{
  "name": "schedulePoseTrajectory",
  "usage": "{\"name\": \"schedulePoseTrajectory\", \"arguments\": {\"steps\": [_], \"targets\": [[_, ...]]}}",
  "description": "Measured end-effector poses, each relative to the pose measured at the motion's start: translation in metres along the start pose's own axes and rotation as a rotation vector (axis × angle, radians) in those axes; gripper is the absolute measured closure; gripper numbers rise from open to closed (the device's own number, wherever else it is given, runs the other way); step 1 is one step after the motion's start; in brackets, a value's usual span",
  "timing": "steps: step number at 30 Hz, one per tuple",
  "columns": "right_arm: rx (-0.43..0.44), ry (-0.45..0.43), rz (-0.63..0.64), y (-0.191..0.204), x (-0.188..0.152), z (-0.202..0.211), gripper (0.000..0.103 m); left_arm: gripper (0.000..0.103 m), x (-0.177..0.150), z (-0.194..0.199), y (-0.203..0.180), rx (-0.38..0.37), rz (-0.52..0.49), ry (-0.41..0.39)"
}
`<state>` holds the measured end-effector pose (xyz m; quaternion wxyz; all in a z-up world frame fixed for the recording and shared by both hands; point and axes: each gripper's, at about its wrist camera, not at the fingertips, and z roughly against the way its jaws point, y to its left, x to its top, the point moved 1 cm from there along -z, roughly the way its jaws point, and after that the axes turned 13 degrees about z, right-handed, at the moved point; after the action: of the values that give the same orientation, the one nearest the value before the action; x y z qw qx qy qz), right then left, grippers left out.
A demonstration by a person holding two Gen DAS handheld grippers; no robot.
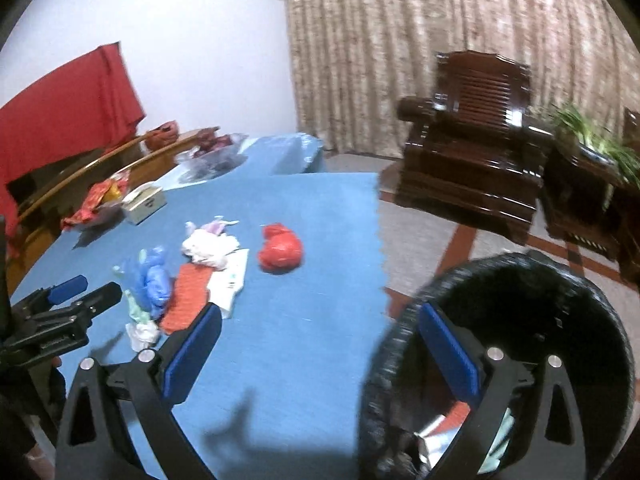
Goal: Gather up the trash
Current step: 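Move both tools back toward the remaining trash on the table, then grasp the green rubber glove with the left tool while the right tool approaches the blue bags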
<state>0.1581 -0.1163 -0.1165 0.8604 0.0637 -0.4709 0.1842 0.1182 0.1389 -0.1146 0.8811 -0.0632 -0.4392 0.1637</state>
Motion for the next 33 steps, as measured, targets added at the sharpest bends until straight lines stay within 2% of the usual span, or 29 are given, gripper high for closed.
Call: {"name": "schedulePoseTrajectory", "arguments": {"steps": [7, 14, 17, 19, 23, 27, 29, 33], "targets": [[0.035, 0.024, 0.055, 0.027, 0.004, -0.035, 0.006, 0.012, -0.013, -0.022, 0.022, 0.047, 0.027, 0.045], [0.051, 0.061, 0.066, 0.036, -0.003, -0.056, 0.006, 0.022, -0.025, -0.051, 0.031, 0.058, 0.049, 0.113], [0.054, 0.068, 0.068, 0.037, -0.004, -0.060, 0.006, 0.030, -0.031, -0.063, 0.033, 0.055, 0.060, 0.160], [0.056, 0.071, 0.068, 0.038, -0.004, -0.062, 0.006, 0.032, -0.034, -0.068, 0.038, 0.057, 0.080, 0.191], [0.061, 0.075, 0.074, 0.042, -0.005, -0.066, 0.006, 0.037, -0.032, -0.060, 0.046, 0.047, 0.080, 0.178], [0.071, 0.077, 0.081, 0.047, -0.005, -0.068, 0.006, 0.036, -0.028, -0.047, 0.059, 0.060, 0.086, 0.176], [0.076, 0.077, 0.084, 0.049, -0.005, -0.069, 0.006, 0.029, -0.027, -0.041, 0.066, 0.071, 0.102, 0.181], [0.082, 0.076, 0.089, 0.053, -0.005, -0.070, 0.006, 0.026, -0.027, -0.037, 0.073, 0.073, 0.135, 0.193]]}}
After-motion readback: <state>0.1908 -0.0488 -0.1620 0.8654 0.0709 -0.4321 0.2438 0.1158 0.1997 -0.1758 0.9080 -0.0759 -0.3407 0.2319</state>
